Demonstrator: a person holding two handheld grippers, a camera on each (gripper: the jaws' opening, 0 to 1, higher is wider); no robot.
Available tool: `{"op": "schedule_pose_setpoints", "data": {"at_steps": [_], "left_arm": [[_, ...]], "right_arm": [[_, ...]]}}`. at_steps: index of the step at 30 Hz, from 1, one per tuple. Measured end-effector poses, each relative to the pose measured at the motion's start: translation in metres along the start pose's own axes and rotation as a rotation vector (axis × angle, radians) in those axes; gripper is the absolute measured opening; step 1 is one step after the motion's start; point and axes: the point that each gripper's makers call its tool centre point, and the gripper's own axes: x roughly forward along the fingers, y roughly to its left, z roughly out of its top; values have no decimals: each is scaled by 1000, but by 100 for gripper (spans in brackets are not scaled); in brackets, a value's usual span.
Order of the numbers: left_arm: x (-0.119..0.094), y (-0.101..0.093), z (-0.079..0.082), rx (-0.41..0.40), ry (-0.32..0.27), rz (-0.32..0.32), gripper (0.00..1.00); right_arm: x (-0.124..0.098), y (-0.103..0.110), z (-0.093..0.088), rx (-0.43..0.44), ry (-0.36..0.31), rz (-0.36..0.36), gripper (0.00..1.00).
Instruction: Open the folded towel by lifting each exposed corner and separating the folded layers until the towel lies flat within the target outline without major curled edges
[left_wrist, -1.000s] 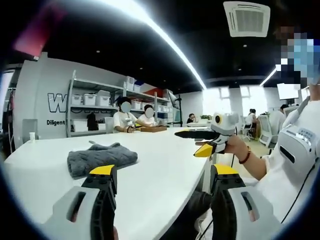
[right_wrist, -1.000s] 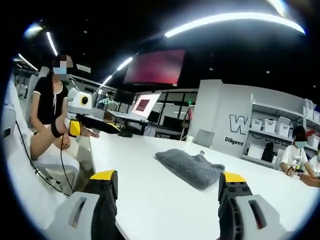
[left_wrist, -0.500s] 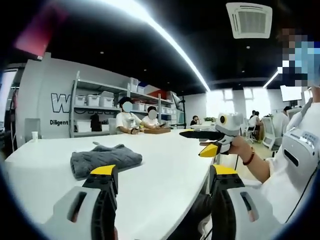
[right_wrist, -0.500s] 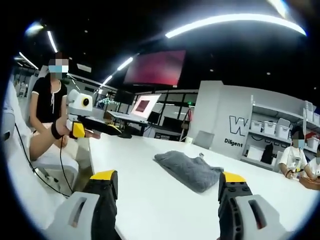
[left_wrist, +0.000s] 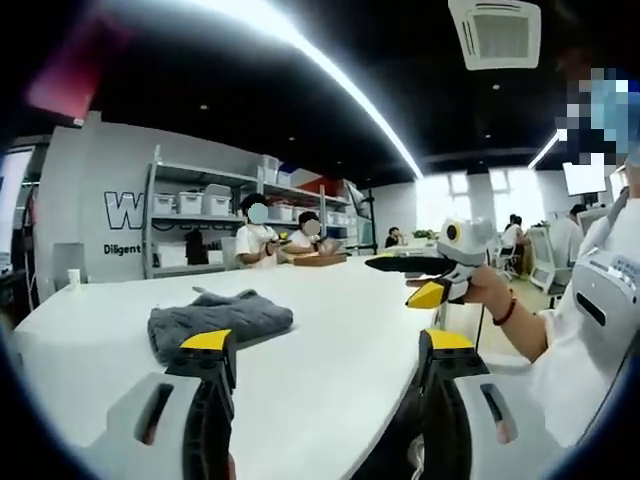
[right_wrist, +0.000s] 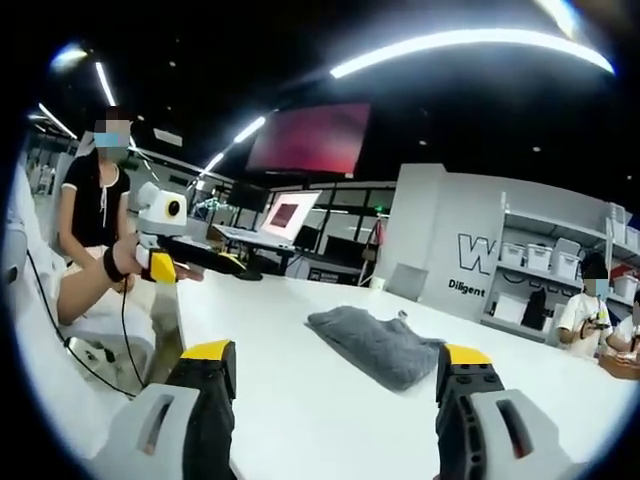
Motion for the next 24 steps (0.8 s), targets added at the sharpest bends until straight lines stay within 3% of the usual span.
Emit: {"op": "schedule_pose_setpoints", "data": {"at_steps": [12,24], "left_arm": [[5,3,-1,20,12,13,73],[17,8,8,25,-11,-9,73]], "right_arm": [[5,1,7,-10,-13,14,81],[26,8,2,10,5,46,80]]}}
